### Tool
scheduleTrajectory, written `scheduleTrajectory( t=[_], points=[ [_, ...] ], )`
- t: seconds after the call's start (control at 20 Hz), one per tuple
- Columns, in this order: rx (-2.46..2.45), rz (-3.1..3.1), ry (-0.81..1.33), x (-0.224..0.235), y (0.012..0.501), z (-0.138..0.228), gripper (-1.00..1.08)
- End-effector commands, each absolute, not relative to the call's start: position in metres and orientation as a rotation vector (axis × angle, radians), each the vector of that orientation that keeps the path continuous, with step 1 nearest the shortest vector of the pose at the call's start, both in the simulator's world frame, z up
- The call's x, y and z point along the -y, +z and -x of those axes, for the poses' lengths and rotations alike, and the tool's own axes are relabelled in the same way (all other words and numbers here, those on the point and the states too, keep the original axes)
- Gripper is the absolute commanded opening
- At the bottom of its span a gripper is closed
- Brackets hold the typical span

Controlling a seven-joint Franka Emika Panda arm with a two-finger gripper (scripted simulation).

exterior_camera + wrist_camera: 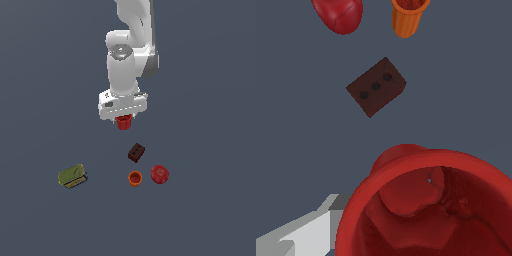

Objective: Pick up a designated object from a clutter of objects.

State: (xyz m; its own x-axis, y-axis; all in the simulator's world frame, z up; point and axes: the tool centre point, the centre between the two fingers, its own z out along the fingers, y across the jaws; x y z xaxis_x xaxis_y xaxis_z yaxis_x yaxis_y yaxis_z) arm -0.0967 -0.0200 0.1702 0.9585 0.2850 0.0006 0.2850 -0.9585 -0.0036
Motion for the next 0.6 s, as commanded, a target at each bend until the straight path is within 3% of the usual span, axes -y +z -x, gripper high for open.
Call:
scheduleTrajectory(
  t=[0.0, 0.55],
  points=[
    [0.452, 3.104, -0.003, 0.042, 0.192, 0.103, -1.0],
    [0.451, 3.104, -0.002, 0.137, 0.284, 0.126, -1.0]
  ],
)
